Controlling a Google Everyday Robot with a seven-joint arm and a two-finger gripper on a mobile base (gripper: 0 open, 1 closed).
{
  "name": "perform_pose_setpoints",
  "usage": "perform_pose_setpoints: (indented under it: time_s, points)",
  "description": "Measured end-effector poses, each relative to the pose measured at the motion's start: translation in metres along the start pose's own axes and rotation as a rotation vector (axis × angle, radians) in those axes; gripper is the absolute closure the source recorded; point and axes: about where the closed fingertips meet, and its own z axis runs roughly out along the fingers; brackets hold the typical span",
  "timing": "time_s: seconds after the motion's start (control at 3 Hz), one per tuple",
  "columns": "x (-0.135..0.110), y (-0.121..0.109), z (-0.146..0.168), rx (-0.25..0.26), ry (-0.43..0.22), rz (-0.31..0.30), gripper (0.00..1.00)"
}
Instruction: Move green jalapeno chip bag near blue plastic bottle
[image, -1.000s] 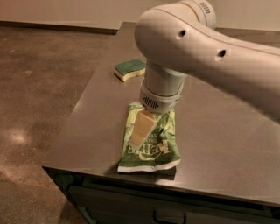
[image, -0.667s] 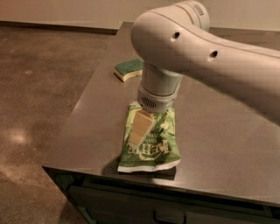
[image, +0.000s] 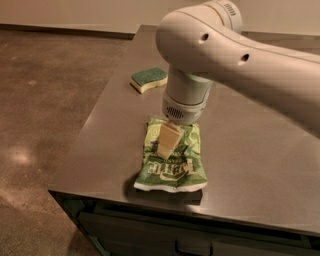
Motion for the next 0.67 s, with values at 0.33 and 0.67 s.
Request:
perform_pose_setpoints:
  time_s: [0.33, 0.67]
  points:
    - [0.008, -0.01, -0.008, 0.009, -0.003, -0.002, 0.63]
    - [0.016, -0.028, -0.031, 0.032, -0.026, 0.01, 0.85]
